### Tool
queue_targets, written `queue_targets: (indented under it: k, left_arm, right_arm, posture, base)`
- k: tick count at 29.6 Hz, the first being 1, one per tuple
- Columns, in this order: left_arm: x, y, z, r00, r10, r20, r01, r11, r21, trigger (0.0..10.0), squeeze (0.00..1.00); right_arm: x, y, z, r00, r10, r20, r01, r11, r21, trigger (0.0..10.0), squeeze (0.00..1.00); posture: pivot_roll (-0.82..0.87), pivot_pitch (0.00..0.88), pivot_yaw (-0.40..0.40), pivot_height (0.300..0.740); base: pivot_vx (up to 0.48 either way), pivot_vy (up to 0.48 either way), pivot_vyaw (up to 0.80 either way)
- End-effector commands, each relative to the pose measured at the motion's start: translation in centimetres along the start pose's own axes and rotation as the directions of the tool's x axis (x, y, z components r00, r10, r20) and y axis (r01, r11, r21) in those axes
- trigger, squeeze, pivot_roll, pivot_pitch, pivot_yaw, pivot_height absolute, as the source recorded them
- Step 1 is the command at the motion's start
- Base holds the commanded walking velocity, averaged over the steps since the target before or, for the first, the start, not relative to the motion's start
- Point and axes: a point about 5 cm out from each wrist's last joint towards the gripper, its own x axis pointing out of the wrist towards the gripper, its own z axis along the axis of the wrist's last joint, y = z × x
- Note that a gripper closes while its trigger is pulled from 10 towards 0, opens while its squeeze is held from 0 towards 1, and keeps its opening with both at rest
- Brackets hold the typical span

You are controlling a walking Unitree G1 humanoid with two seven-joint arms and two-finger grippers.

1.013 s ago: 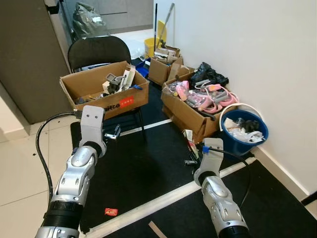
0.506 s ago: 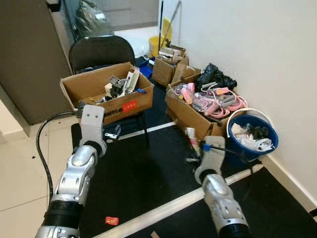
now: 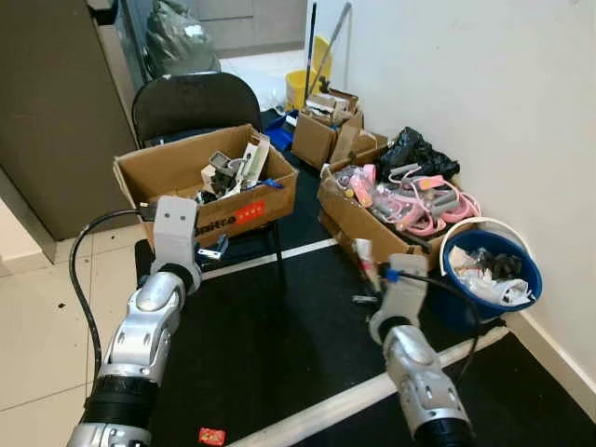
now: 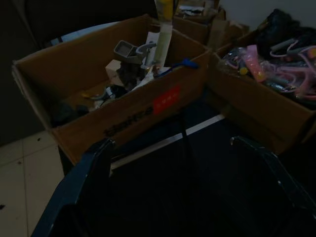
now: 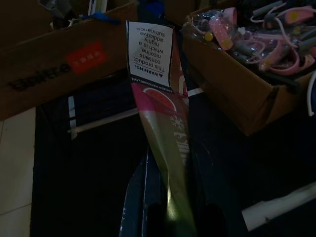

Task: Picking trash to rubbish bin

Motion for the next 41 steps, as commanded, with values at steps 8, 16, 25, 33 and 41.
queue_targets:
  k: [8, 16, 25, 33, 41]
  left_arm:
    - [-0.10, -0.03, -0.27, 1.000, 0.003, -0.016, -0.003, 1.000, 0.008, 10.0, 0.00]
    - [-0.08, -0.07, -0.28, 1.000, 0.001, -0.016, -0.001, 1.000, 0.009, 10.0, 0.00]
    - [-0.09, -0.04, -0.32, 1.000, 0.004, -0.016, -0.004, 1.000, 0.008, 10.0, 0.00]
    - [-0.06, -0.09, -0.38, 1.000, 0.002, -0.017, -0.002, 1.000, 0.007, 10.0, 0.00]
    - [-0.02, -0.07, -0.34, 1.000, -0.001, -0.018, 0.002, 1.000, 0.012, 10.0, 0.00]
  right_arm:
    - [-0.01, -0.55, -0.43, 0.999, -0.024, -0.025, 0.024, 1.000, 0.004, 10.0, 0.00]
    - [0.06, -0.58, -0.35, 0.999, -0.027, -0.022, 0.027, 1.000, 0.003, 10.0, 0.00]
    - [0.13, -0.60, -0.25, 0.999, -0.028, -0.020, 0.028, 1.000, 0.005, 10.0, 0.00]
    - [0.19, -0.88, -0.05, 0.999, -0.034, -0.016, 0.034, 0.999, 0.005, 10.0, 0.00]
    - [0.19, -0.79, -0.10, 0.999, -0.033, -0.016, 0.033, 0.999, 0.016, 10.0, 0.00]
  posture:
    - [0.00, 0.114, 0.033, 0.740]
    - [0.00, 0.113, 0.033, 0.740]
    - [0.00, 0.114, 0.033, 0.740]
    - [0.00, 0.113, 0.032, 0.740]
    - [0.00, 0.106, 0.036, 0.740]
  base:
    - [0.327, 0.000, 0.00]
    - [0.327, 0.000, 0.00]
    - [0.327, 0.000, 0.00]
    - [0.326, 0.000, 0.00]
    - [0.327, 0.000, 0.00]
